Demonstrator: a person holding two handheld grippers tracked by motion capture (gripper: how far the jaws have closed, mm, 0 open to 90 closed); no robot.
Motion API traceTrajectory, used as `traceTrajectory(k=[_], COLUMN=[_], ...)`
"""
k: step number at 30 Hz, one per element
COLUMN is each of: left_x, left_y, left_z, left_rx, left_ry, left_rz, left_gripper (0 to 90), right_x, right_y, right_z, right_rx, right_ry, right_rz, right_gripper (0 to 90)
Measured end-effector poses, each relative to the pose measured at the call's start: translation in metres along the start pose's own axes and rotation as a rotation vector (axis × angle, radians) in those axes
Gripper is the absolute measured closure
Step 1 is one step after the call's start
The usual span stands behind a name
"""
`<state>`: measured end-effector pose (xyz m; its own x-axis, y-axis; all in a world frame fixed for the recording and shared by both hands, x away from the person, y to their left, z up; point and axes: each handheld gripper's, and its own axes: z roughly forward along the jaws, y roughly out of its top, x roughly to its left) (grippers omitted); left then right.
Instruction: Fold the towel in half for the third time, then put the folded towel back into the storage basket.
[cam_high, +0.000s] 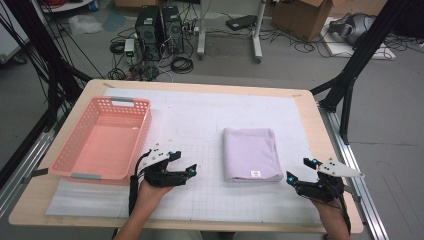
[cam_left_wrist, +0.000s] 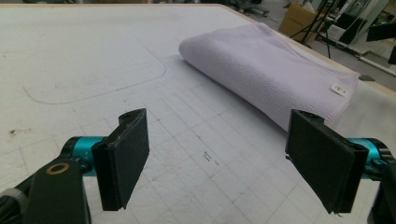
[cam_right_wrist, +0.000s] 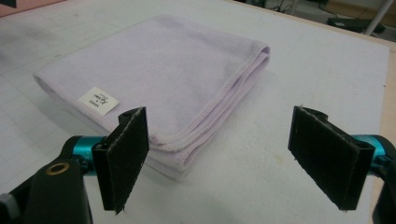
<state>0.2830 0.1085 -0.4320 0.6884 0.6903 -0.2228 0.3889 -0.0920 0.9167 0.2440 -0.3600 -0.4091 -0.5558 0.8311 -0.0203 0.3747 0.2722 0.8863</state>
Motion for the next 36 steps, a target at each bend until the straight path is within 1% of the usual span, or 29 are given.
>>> traceTrajectory(k=[7, 17, 19, 22, 26, 28, 30, 32, 34, 36], left_x=[0.001, 0.004, 0.004, 0.003, 0.003, 0.003, 0.003, 0.002, 0.001, 0.000], left_y=[0.001, 0.000, 0.000, 0.000, 0.000, 0.002, 0.004, 0.008, 0.012, 0.014], left_z=[-0.001, -0.001, 0.000, 0.001, 0.003, 0.005, 0.006, 0.007, 0.009, 0.013], left_rx=[-0.004, 0.003, 0.003, 0.007, 0.015, 0.014, 0.012, -0.004, -0.011, -0.007], left_ry=[0.006, 0.009, 0.012, 0.008, 0.014, 0.015, 0.019, 0.025, 0.023, 0.014], left_rz=[0.004, -0.005, -0.004, -0.003, 0.004, 0.004, 0.009, 0.015, 0.011, 0.021], left_gripper=[22.7, 23.5, 23.5, 23.4, 23.4, 23.4, 23.2, 22.9, 22.5, 21.9], right_x=[0.000, 0.000, 0.001, 0.001, 0.002, 0.001, 0.000, 0.001, 0.002, 0.002], right_y=[-0.001, -0.002, -0.002, -0.002, -0.003, -0.003, -0.004, -0.004, -0.003, -0.003], right_z=[-0.003, 0.000, 0.000, 0.001, 0.001, 0.001, 0.001, 0.001, 0.001, 0.002], right_rx=[-0.007, 0.007, 0.008, 0.010, 0.016, 0.019, 0.016, 0.011, 0.013, 0.011], right_ry=[-0.010, 0.005, 0.010, 0.015, 0.017, 0.016, 0.023, 0.030, 0.033, 0.033], right_rz=[-0.015, -0.015, -0.008, -0.013, -0.015, -0.018, -0.007, -0.001, 0.000, -0.007], right_gripper=[18.9, 18.9, 18.8, 18.9, 18.9, 18.9, 18.9, 18.9, 18.9, 18.9])
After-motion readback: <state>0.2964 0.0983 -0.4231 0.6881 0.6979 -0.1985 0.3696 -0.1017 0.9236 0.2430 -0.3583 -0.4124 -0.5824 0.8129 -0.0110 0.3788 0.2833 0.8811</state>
